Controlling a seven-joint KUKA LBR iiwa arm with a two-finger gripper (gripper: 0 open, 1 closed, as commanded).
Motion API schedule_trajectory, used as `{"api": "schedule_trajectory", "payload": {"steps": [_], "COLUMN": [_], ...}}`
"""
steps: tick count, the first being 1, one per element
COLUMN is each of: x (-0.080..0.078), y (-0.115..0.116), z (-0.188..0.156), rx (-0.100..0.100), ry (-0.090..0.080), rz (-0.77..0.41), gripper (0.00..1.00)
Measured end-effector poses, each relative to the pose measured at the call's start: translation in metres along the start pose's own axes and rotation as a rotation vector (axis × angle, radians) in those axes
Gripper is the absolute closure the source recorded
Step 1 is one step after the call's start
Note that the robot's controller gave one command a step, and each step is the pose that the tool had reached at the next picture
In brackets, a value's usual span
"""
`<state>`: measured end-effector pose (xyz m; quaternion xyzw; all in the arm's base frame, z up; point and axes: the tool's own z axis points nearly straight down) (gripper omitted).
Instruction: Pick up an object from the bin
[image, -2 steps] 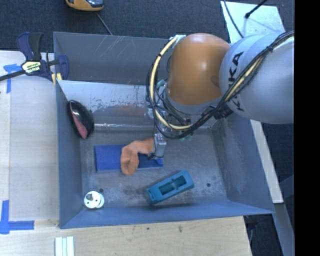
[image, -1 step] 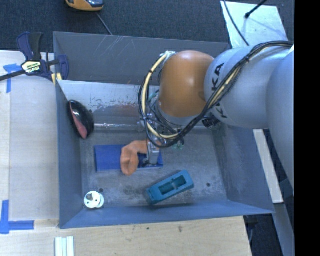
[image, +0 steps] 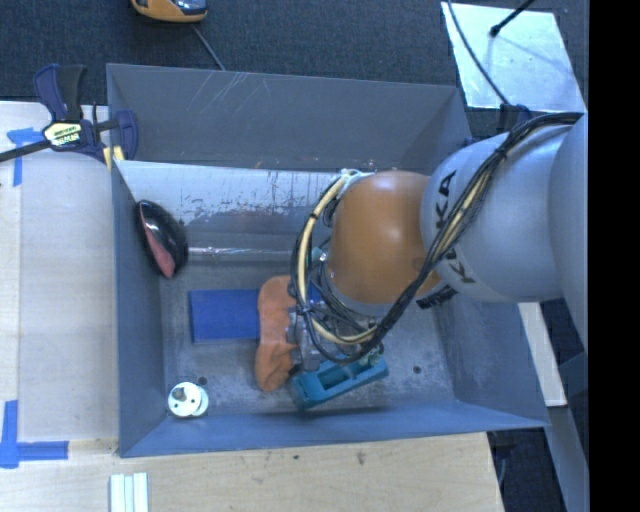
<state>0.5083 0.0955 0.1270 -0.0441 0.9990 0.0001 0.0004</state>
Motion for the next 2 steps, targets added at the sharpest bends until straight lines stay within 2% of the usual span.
{"api": "schedule_trajectory", "payload": {"steps": [1,2], "x": [0.000,-0.004], "y": [0.000,0.011], "z": [0.000,-0.111], "rx": [0.000,0.000], "ry": [0.000,-0.002], "rz": [0.000,0.022], "gripper": [1.00,1.00]}}
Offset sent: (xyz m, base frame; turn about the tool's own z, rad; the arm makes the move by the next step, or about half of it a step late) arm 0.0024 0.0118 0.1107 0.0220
